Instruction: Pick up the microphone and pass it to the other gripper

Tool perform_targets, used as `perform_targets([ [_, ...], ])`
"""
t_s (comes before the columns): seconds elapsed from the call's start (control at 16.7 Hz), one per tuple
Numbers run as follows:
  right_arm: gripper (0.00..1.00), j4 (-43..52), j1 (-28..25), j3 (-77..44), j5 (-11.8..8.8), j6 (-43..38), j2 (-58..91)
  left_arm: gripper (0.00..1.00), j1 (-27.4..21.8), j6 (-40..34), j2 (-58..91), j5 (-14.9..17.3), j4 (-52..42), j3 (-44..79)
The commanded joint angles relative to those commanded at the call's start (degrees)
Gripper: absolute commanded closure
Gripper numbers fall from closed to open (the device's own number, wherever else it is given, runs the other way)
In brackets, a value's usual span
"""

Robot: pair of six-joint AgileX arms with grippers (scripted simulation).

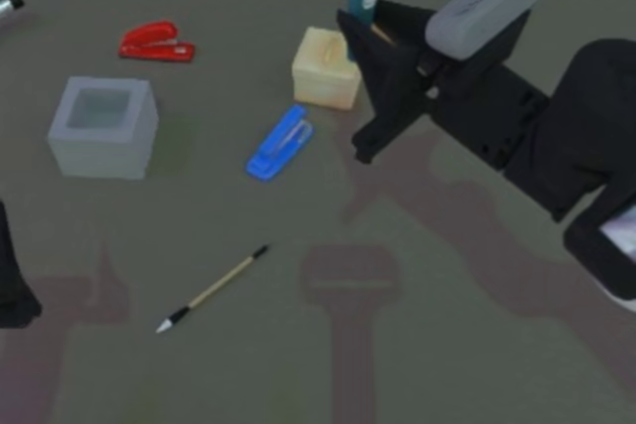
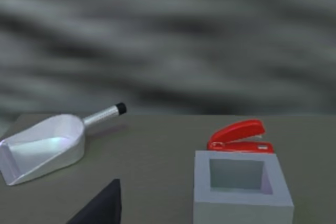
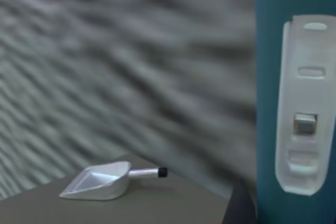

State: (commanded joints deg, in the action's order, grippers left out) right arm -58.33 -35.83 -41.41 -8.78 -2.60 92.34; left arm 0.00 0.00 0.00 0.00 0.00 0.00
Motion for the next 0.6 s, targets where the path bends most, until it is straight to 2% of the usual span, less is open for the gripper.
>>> perform_targets([
  [0.36,1.0,-0.1,-0.18,0.17,0.19,0.08,-0.21,0.0,-0.03,0.01,0.08,0.08,0.03,0.06],
  [0.48,1.0,-0.1,-0.18,0.17,0.19,0.08,-0.21,0.0,-0.69,0.22,1.97,1.75,0.74,1.41],
  [0.6,1.0,-0.1,-0.18,0.17,0.19,0.08,-0.21,0.0,-1.93,0.65,6.27,5.13,2.29,4.27],
])
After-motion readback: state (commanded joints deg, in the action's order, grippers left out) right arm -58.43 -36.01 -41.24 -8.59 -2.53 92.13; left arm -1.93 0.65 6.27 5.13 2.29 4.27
